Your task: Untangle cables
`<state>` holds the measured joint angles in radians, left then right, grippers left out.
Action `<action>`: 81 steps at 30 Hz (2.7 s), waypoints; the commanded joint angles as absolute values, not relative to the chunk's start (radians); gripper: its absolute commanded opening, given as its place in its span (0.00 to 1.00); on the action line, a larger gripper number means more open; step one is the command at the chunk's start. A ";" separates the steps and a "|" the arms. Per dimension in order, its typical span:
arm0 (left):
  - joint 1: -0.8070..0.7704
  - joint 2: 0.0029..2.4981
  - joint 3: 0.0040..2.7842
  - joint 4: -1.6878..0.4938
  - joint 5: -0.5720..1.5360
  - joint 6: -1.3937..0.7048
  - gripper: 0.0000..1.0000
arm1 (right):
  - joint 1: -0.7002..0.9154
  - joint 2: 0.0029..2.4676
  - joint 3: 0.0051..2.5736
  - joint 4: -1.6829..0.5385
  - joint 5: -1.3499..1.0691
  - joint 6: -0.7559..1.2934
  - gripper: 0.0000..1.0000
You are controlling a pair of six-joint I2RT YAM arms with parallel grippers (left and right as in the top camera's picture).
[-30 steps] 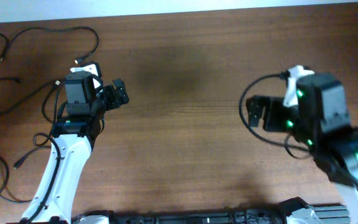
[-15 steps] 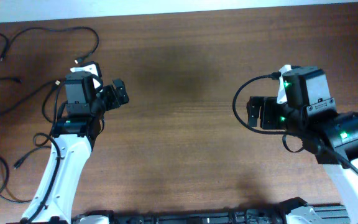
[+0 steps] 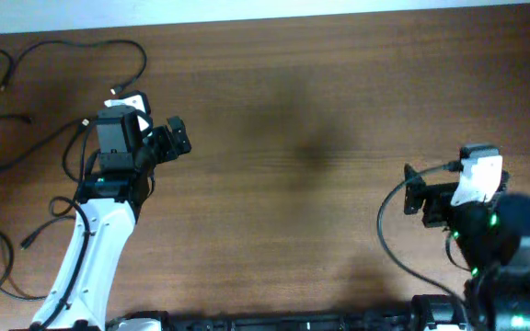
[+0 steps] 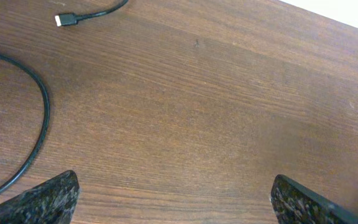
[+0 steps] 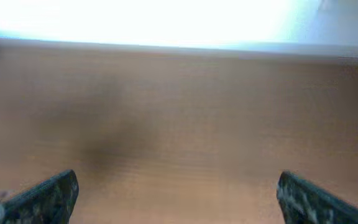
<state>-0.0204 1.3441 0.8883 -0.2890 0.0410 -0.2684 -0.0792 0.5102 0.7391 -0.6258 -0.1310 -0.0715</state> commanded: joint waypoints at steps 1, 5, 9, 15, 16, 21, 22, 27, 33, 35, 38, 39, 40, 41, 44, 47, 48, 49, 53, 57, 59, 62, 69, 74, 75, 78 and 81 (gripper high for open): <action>-0.024 1.327 0.902 -0.283 0.044 -0.252 0.99 | -0.070 0.331 0.557 -0.489 -0.153 -0.101 0.99; -0.024 1.327 0.902 -0.283 0.044 -0.252 0.99 | 0.014 0.144 0.350 -0.319 -0.134 -0.101 0.99; -0.024 1.327 0.902 -0.283 0.044 -0.252 0.99 | 0.066 0.056 0.230 -0.195 -0.107 -0.100 0.99; -0.024 1.327 0.902 -0.283 0.044 -0.252 0.99 | 0.058 0.003 0.153 -0.094 -0.093 -0.097 0.99; -0.024 1.327 0.902 -0.283 0.044 -0.252 0.99 | 0.058 0.003 0.134 -0.057 -0.086 -0.097 0.99; -0.024 1.327 0.902 -0.286 0.044 -0.253 0.99 | 0.046 0.003 0.005 0.120 -0.063 -0.097 0.99; -0.024 1.327 0.902 -0.288 0.044 -0.253 0.99 | 0.040 0.003 0.006 0.111 -0.062 -0.097 0.99; -0.024 1.327 0.902 -0.295 0.044 -0.253 0.99 | -0.015 0.003 0.006 -0.012 -0.071 -0.096 0.99; -0.024 1.327 0.902 -0.295 0.044 -0.252 0.99 | -0.015 0.003 0.006 -0.080 -0.037 -0.045 0.99; -0.024 1.327 0.902 -0.295 0.044 -0.253 0.99 | -0.015 0.003 0.006 -0.083 0.011 0.035 0.99; -0.024 1.327 0.902 -0.295 0.044 -0.252 0.99 | -0.014 0.003 0.006 -0.083 0.009 0.010 0.99; -0.024 1.327 0.902 -0.295 0.044 -0.253 0.99 | -0.014 0.003 0.006 -0.083 0.009 -0.005 0.99; -0.024 1.327 0.902 -0.295 0.044 -0.253 0.99 | -0.014 0.003 0.006 -0.083 0.009 -0.011 0.99; -0.024 1.327 0.902 -0.295 0.044 -0.253 0.99 | -0.014 0.003 0.006 -0.083 0.008 -0.010 0.99; -0.024 1.327 0.902 -0.295 0.044 -0.252 0.99 | -0.014 0.003 0.006 -0.082 -0.003 -0.010 0.99; -0.024 1.327 0.902 -0.295 0.044 -0.252 0.99 | -0.014 0.003 0.006 -0.081 -0.003 -0.010 0.99; -0.024 1.327 0.902 -0.295 0.044 -0.253 0.99 | -0.014 0.003 0.006 -0.081 -0.003 -0.010 0.99; -0.024 1.327 0.902 -0.295 0.044 -0.252 0.99 | -0.014 0.003 0.006 -0.081 -0.003 -0.010 0.99; -0.024 1.327 0.902 -0.295 0.044 -0.253 0.99 | -0.014 0.003 0.006 -0.081 -0.003 -0.010 0.99; -0.024 1.327 0.902 -0.295 0.044 -0.252 0.99 | -0.014 0.003 0.006 -0.081 -0.003 -0.010 0.99; -0.024 1.327 0.902 -0.295 0.044 -0.252 0.99 | -0.014 0.003 0.006 -0.081 -0.003 -0.010 0.99; -0.024 1.327 0.902 -0.295 0.044 -0.252 0.99 | -0.014 0.003 0.006 -0.081 -0.003 -0.010 0.99; -0.024 1.327 0.902 -0.295 0.044 -0.252 0.99 | -0.014 0.003 0.006 -0.081 -0.003 -0.010 0.99; -0.024 1.327 0.902 -0.295 0.044 -0.253 0.99 | -0.014 0.003 0.006 -0.081 -0.003 -0.010 0.99; -0.023 1.327 0.902 -0.295 0.044 -0.252 0.99 | -0.014 0.003 0.006 -0.081 -0.003 -0.010 0.99; -0.023 1.327 0.902 -0.332 0.026 -0.253 0.99 | -0.014 0.003 0.006 -0.081 -0.003 -0.010 0.99; -0.023 1.333 0.902 -0.383 -0.026 -0.252 0.99 | -0.014 0.003 0.006 -0.081 -0.003 -0.010 0.99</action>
